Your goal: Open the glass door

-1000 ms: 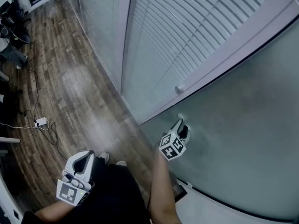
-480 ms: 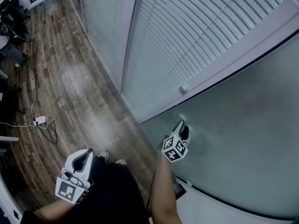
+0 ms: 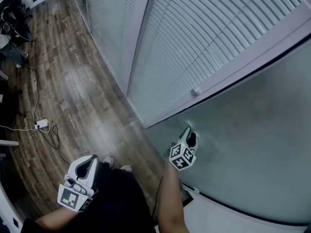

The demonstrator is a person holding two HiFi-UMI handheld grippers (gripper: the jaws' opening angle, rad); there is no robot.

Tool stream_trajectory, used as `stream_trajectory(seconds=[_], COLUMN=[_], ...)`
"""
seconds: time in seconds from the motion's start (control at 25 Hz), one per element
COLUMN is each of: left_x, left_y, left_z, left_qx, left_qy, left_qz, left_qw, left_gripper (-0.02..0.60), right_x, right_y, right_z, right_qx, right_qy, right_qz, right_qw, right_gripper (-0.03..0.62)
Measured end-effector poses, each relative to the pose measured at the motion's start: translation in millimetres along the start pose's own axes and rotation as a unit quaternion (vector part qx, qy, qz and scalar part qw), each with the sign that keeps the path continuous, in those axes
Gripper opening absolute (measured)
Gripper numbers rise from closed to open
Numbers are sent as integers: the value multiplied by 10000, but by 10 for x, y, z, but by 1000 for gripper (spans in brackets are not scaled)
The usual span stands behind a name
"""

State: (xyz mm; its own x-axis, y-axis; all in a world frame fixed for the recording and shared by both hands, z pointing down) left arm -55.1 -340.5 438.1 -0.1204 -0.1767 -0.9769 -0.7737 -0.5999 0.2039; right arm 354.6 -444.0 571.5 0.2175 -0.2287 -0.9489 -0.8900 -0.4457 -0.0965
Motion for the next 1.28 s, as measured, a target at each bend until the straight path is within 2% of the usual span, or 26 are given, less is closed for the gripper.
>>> stream_trajectory(seconds=[0.12, 0.28, 0.4, 0.6, 0.84, 1.28], left_x=[-105, -85, -62, 30, 2, -72], left_y=[46, 22, 39, 80, 124, 116], left_z=[75, 135, 145, 249, 372, 391], left_qx=[67, -93, -219, -373, -730, -1343], left_qy=[116, 106, -61, -99, -75, -149], left_qz=[-60, -175, -140, 16, -139, -151], left_qw=[9999, 9997, 9996, 9993, 9972, 9907], left_gripper=[0, 0, 0, 0, 0, 0], right_x=[-67, -47, -135, -127, -192, -500], right_y=[28, 106, 142, 265, 355, 471], right_z=[62, 190, 278, 507, 797, 1230], right_qx=[63, 138, 178, 273, 512, 827], right_qy=[16, 34, 55, 60, -63, -101], right_qz=[11, 29, 78, 138, 333, 364], right_qw=[10000, 9999, 9998, 9995, 9981, 9959], right_gripper=[112, 112, 110, 110, 109, 110])
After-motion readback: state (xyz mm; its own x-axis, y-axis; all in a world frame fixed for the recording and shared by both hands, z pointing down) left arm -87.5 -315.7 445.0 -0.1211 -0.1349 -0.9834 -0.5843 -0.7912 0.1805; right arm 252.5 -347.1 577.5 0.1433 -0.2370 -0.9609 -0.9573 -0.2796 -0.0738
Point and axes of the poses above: the fingertips, and each gripper's own axes: z backward along the fingers, y to its left, x out of its top, the point moved 4 cm from there along z, backward along the fingers, and after that the axes turned 2 degrees about -x, right-handed, at the moved point
